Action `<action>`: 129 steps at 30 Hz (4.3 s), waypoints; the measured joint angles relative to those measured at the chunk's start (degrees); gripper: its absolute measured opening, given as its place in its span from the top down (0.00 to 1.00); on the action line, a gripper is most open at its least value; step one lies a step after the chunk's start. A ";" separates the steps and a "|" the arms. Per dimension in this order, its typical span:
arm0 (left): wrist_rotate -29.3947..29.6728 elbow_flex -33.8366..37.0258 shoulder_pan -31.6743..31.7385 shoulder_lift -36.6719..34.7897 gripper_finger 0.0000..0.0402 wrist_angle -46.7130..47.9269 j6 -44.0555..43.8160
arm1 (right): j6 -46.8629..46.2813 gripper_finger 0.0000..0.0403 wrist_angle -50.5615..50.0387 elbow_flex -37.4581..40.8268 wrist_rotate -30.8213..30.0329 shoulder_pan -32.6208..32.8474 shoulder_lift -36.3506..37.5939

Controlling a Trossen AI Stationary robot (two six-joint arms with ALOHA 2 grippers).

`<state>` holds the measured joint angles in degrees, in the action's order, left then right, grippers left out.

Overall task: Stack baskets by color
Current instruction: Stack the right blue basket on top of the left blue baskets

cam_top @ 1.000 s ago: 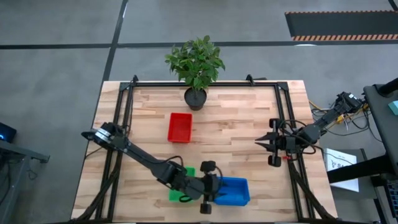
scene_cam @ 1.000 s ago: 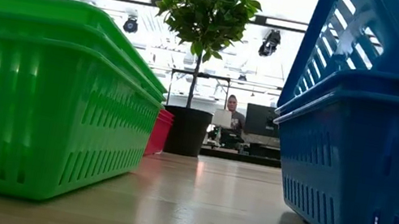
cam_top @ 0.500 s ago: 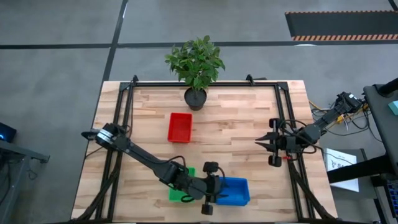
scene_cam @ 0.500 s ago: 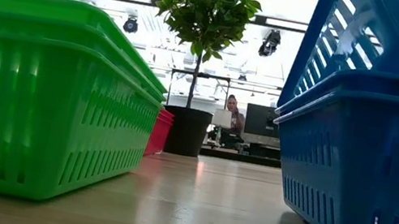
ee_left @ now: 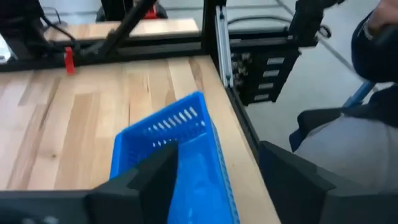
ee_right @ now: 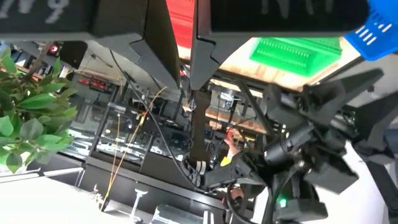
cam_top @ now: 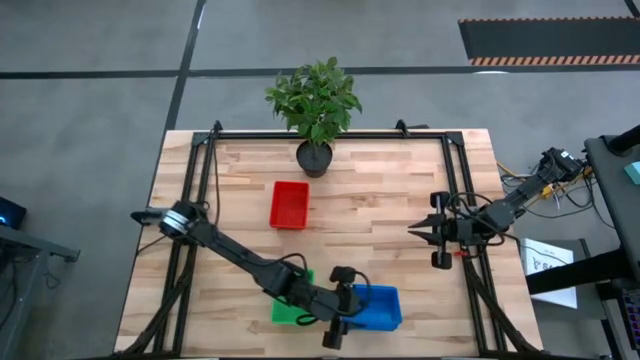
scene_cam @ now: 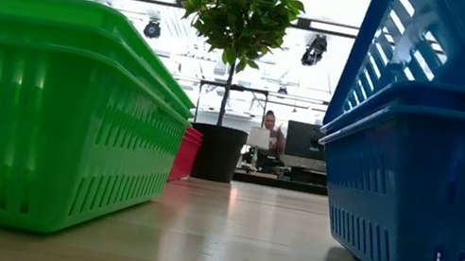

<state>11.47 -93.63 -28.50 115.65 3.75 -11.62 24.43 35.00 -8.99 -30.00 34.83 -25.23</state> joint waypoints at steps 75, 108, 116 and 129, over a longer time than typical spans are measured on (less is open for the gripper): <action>2.79 0.70 -0.14 3.35 1.00 -2.67 27.30 | -0.69 0.92 -3.42 0.02 -0.20 0.02 -0.04; 13.14 1.71 -4.04 6.00 1.00 -6.59 27.52 | -1.46 0.92 -4.23 0.04 -0.20 0.02 -0.04; 13.98 1.74 -4.03 6.15 1.00 -6.74 25.12 | -1.42 0.92 -4.78 0.04 -0.24 0.00 -0.04; 12.49 4.65 -3.96 6.15 0.91 -10.32 23.71 | -0.31 0.92 -4.62 0.04 -1.65 0.00 -0.02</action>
<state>23.96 -88.98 -32.47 121.80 -6.58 12.10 24.12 30.38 -8.95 -31.65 34.83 -25.26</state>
